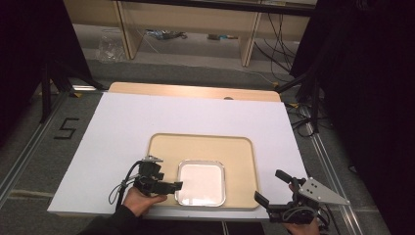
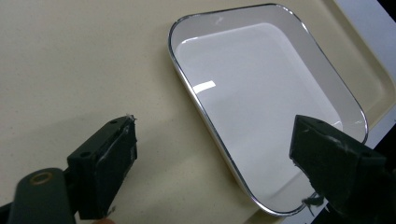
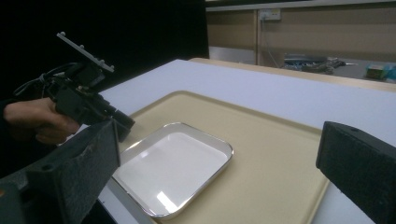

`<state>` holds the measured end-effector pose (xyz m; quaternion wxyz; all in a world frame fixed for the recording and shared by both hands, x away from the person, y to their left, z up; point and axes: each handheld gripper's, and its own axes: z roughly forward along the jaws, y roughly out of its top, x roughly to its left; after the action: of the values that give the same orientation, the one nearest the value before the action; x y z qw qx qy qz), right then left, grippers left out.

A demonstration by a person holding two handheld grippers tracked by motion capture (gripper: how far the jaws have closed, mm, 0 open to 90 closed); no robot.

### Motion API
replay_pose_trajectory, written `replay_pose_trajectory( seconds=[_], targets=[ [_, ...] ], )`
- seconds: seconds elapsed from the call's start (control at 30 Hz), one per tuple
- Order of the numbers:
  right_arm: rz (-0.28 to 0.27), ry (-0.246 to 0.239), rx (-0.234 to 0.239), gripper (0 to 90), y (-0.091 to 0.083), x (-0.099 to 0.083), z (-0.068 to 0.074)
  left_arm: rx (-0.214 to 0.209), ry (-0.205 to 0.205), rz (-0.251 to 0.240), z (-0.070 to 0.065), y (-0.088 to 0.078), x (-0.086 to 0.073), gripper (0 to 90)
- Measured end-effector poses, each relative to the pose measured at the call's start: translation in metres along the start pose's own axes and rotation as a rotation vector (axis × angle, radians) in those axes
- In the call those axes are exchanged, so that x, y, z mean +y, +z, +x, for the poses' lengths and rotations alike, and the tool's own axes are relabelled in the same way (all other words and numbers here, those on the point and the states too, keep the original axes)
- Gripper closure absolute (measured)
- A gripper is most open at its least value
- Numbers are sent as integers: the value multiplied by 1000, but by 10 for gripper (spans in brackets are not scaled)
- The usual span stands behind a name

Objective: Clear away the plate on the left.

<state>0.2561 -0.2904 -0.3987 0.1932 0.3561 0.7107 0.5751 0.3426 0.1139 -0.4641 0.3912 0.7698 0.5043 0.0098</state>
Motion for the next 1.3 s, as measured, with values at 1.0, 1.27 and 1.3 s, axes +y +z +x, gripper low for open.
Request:
replay_pose_trajectory(
  seconds=[1.0, 1.27, 1.3],
  targets=[
    [6, 5, 4, 3, 0, 0, 1, 2, 132, -355, -2, -45, -8, 141],
    [7, 6, 4, 3, 0, 0, 0, 4, 165, -377, -8, -51, -15, 141],
    [7, 6, 4, 3, 0, 0, 1, 5, 177, -376, -10, -51, -16, 143]
  ],
)
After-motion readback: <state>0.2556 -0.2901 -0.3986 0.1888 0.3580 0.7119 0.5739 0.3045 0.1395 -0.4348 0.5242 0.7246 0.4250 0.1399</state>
